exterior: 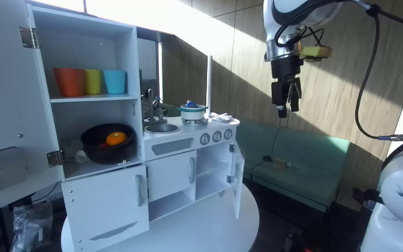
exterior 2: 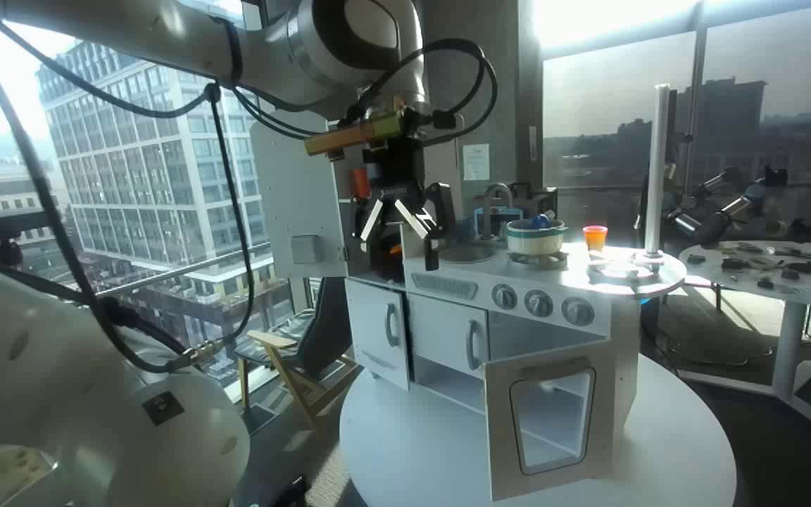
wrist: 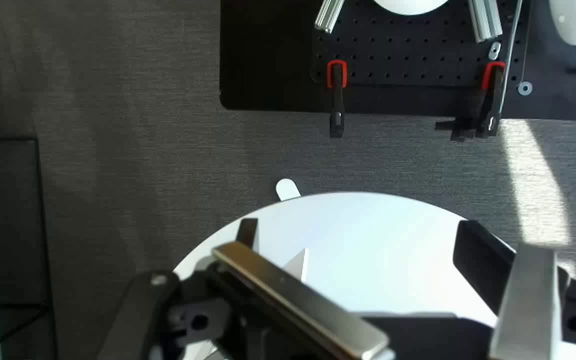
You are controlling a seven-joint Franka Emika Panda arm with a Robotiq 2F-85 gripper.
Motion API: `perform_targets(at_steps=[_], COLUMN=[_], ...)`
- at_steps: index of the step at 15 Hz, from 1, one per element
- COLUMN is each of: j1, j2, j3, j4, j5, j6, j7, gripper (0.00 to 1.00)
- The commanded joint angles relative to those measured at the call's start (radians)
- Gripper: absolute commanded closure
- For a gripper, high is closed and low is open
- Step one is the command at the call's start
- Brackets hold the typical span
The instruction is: Close the oven door then open the middle cabinet door.
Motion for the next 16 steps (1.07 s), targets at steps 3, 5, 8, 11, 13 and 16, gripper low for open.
perform_targets(at_steps=[3, 5, 8, 11, 13, 16], j1=[0.013, 0.013, 0.023, 0.039, 0.037, 0.011], j2=[-0.003, -0.004, 0.071, 0.181, 0.271, 0.386], j3=[-0.009, -0.009, -0.034, -0.074, -0.094, -0.095], j4=[0.013, 0.014, 0.042, 0.071, 0.097, 0.154], j5=[-0.004, -0.004, 0.011, 0.033, 0.031, 0.025], j6=[-0.003, -0.003, 0.024, 0.087, 0.136, 0.061], j7=[0.006, 0.006, -0.027, -0.098, -0.147, -0.140], gripper=[0.00, 0.00, 0.00, 0.00, 0.00, 0.00])
